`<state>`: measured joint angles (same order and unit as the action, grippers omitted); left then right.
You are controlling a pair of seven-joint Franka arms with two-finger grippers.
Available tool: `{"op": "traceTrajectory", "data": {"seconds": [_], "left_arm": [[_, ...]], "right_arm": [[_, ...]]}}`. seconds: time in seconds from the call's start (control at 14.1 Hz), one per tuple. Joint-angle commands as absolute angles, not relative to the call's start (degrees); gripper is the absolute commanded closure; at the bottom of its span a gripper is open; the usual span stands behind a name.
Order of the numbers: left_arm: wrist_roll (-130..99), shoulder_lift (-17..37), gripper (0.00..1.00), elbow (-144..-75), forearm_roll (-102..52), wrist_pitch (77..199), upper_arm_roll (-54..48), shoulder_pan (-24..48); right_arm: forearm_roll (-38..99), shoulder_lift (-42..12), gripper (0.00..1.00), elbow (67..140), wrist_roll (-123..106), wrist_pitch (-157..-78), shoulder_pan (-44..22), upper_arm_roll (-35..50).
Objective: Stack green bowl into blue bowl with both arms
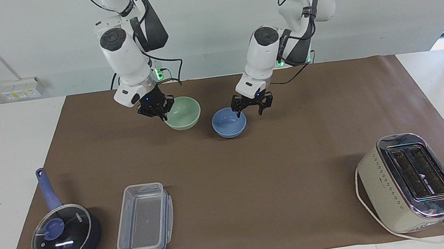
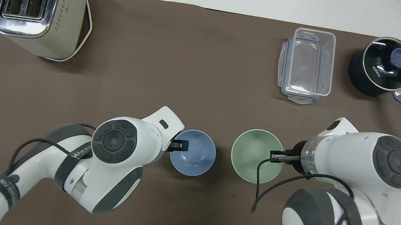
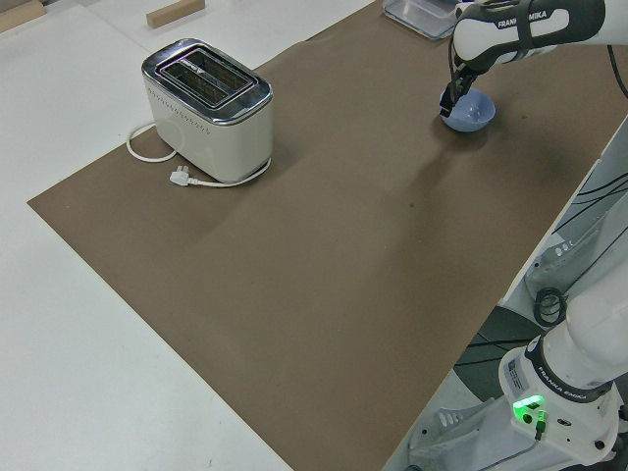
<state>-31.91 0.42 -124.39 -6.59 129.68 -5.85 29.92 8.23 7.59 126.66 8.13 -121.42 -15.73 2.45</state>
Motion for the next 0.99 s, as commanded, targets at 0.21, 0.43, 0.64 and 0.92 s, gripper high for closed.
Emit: {"op": "traceTrajectory", "data": {"seconds": [0.21, 0.43, 0.64, 0.92], "left_arm": [[-11.99, -12.03, 0.0, -124.37, -4.39, 116.38, -5.89, 16.46], [-2.58, -11.61, 0.0, -116.14, -4.31, 109.01, -5.98, 8.21], [6.75, -9.59, 0.0, -106.99, -4.31, 102.67, -5.98, 0.81], [7.55, -4.76, 0.0, -94.43, -4.13, 93.46, -5.89, -4.12]], "right_arm": [[9.32, 6.6, 1.0, 126.83, 13.79, -124.53, -21.17, 2.81], [9.32, 4.75, 1.0, 126.56, 16.78, -128.58, -24.25, 2.9], [9.32, 1.07, 1.0, 125.43, 20.9, -131.99, -28.2, 2.81], [9.32, -0.52, 1.0, 124.89, 22.14, -132.54, -29.26, 2.9]]}}
